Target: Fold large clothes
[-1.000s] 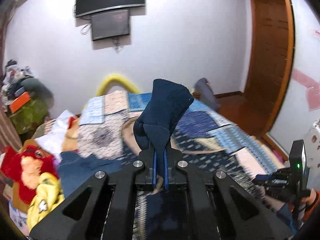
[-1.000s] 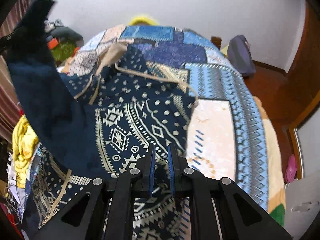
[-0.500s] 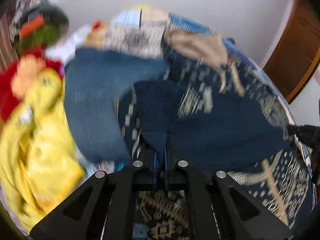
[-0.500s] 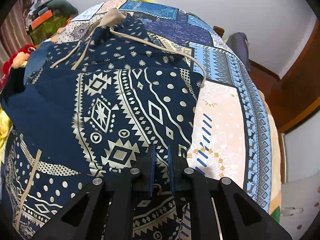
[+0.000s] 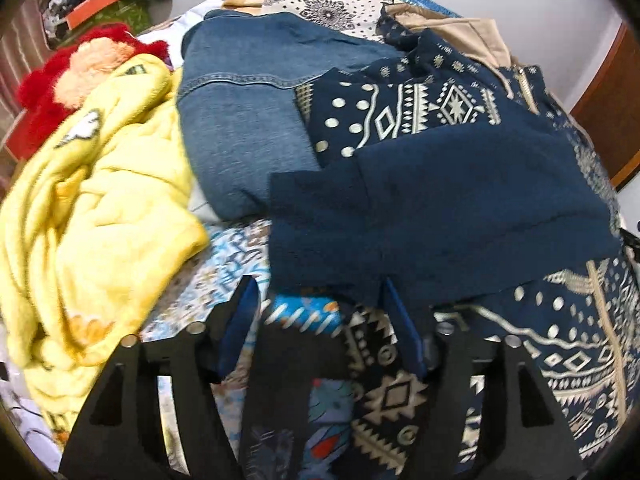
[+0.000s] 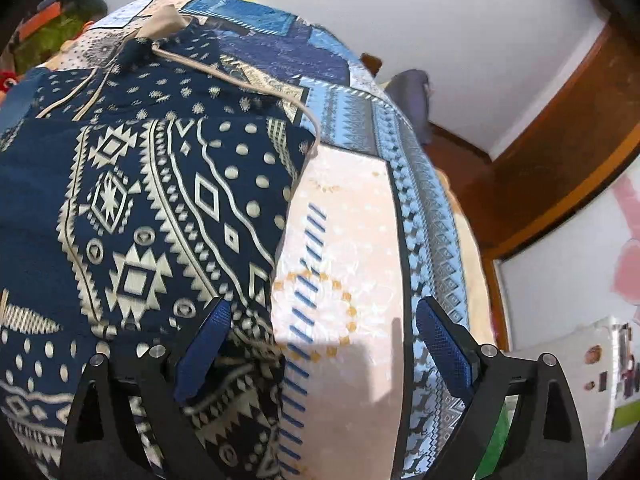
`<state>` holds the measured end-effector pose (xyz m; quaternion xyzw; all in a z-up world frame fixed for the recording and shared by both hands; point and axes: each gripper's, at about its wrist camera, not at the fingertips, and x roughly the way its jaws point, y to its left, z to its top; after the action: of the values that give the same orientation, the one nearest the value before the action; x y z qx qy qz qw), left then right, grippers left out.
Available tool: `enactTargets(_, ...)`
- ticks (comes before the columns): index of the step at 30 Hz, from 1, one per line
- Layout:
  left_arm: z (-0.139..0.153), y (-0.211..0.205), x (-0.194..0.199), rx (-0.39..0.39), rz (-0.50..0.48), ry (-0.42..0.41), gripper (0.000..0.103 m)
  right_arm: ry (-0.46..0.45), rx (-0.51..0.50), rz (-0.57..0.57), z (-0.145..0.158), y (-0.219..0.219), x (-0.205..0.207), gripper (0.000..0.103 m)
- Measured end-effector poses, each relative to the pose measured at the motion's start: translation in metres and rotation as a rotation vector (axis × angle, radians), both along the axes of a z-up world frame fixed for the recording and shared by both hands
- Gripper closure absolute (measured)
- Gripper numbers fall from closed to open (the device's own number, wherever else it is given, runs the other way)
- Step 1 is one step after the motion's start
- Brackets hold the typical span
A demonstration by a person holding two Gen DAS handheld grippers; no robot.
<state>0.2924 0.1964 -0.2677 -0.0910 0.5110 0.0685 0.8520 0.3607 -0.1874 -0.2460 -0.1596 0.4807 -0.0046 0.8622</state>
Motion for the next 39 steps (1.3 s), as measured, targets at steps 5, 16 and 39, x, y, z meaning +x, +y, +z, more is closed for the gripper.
enactTargets(5,0.017,0.003,-0.010,0.055,-0.006,0.016,0.035,-0.004,0.055,0.029,0.018,-0.005,-0.013,0.010)
enactTargets(16,0.122,-0.013,0.017,0.059,-0.053,-0.218,0.021,-0.224,0.210,0.141,0.133,0.028,-0.014,0.010)
enactTargets(39,0.094,-0.040,0.239,-0.092,-0.116,-0.129,0.016,0.034,0.512,0.088,0.074,0.111,0.202,0.010)
